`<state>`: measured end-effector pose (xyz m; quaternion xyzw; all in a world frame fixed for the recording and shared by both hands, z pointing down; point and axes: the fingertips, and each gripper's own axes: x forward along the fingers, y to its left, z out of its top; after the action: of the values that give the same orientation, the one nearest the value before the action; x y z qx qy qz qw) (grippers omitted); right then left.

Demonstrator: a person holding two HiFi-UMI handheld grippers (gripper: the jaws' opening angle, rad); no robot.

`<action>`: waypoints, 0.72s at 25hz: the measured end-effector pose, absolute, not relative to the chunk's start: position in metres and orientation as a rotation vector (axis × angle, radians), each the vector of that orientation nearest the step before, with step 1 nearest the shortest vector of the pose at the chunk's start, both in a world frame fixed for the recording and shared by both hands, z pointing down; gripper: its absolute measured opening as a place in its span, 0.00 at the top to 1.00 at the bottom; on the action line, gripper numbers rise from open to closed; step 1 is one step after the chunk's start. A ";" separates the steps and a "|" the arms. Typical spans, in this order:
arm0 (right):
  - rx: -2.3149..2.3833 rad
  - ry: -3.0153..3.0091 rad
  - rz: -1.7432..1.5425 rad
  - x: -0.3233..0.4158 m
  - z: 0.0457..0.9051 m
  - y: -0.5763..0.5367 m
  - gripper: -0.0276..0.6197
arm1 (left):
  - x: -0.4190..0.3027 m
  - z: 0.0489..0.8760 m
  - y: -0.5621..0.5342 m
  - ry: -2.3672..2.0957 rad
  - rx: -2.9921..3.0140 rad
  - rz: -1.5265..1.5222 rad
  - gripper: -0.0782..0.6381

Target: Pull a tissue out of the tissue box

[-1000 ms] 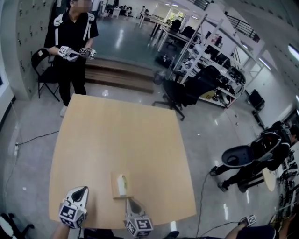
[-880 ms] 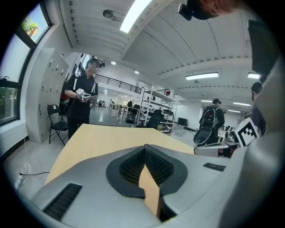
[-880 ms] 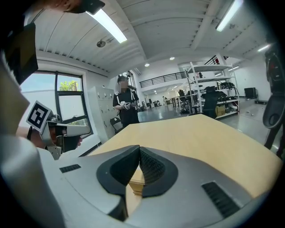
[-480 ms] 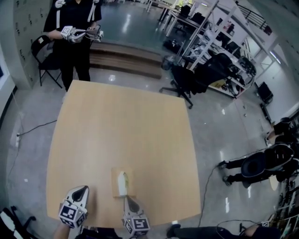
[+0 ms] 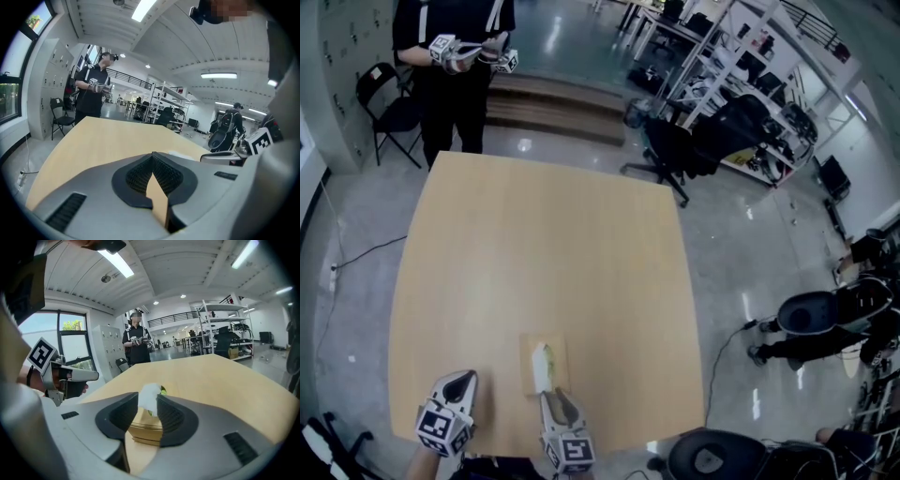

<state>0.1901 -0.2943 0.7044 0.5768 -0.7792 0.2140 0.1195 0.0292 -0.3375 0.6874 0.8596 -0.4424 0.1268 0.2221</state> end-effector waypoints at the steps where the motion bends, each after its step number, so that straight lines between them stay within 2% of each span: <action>1: 1.690 -2.282 0.647 0.190 0.705 -0.295 0.73 | 0.029 0.685 -0.339 -1.222 2.376 0.351 0.88; 3: 1.693 -2.268 0.684 0.191 0.707 -0.299 0.64 | 0.027 0.684 -0.341 -1.218 2.382 0.355 0.88; 4: 1.687 -2.255 0.697 0.191 0.710 -0.300 0.63 | 0.025 0.686 -0.342 -1.219 2.388 0.354 0.88; 18: 1.641 -2.194 0.708 0.184 0.723 -0.301 0.63 | 0.010 0.683 -0.345 -1.264 2.353 0.362 0.88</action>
<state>0.1838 -0.3011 0.7229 0.5729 -0.7659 0.2471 0.1552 0.0097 -0.3447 0.6828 0.8513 -0.4574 0.1309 0.2210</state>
